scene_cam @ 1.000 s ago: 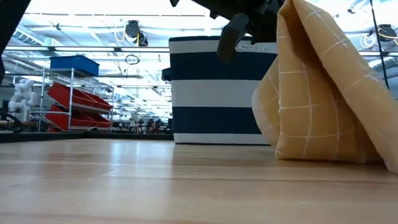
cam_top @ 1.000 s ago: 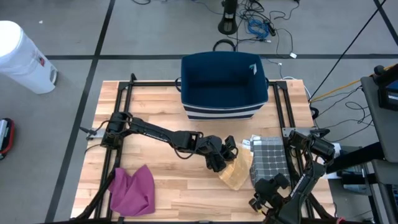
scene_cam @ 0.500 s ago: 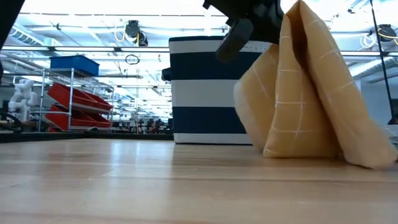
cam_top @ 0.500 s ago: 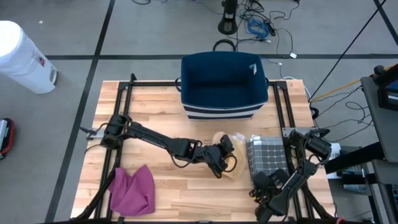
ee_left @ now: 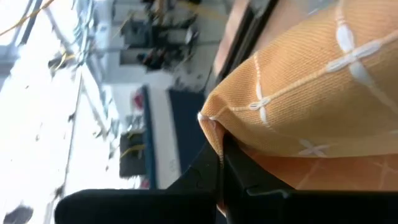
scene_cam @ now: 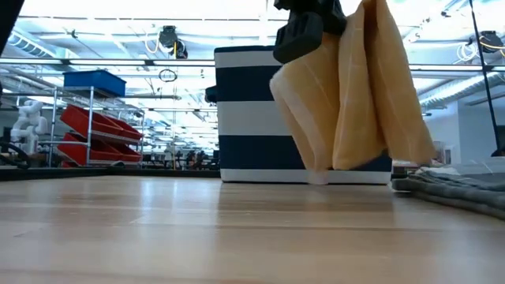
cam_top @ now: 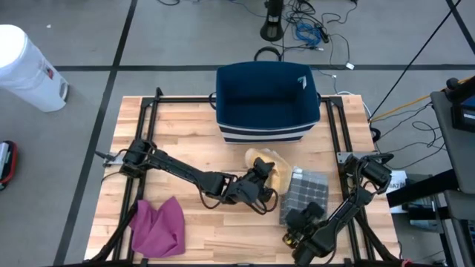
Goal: Fold towel
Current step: Stack the orange patterned towel on the gray patterned towel
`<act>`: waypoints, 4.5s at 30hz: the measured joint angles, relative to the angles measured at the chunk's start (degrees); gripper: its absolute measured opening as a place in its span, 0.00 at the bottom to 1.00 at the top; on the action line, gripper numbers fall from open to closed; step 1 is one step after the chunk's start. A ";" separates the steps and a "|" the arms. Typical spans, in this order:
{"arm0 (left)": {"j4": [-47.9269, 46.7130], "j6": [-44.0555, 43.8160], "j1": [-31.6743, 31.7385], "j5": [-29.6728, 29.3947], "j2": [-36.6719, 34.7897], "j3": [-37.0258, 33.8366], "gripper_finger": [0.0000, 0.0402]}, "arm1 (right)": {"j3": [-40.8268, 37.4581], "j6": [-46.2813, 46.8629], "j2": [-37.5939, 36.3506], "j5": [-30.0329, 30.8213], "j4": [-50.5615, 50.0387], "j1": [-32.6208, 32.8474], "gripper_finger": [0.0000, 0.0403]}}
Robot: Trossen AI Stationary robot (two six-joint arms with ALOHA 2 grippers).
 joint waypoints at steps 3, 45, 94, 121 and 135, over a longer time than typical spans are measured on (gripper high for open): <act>2.47 1.15 0.28 -3.21 0.00 0.00 0.00 | 1.23 -5.26 0.00 4.44 4.41 -1.26 0.48; 3.41 3.08 1.57 -7.72 0.00 0.02 0.00 | -11.00 -6.53 -5.31 -2.54 25.49 0.25 0.38; -1.65 -1.05 2.41 -0.82 0.00 0.02 0.00 | 11.54 -19.17 -5.03 44.84 -7.75 -2.75 0.39; -4.10 -3.89 1.35 0.10 -0.02 0.02 0.00 | 14.68 -14.31 -5.07 30.72 -26.93 -10.79 0.38; -3.92 -2.74 1.10 0.83 -0.02 0.02 0.00 | 14.57 -15.74 -4.83 27.29 -30.26 -9.18 0.01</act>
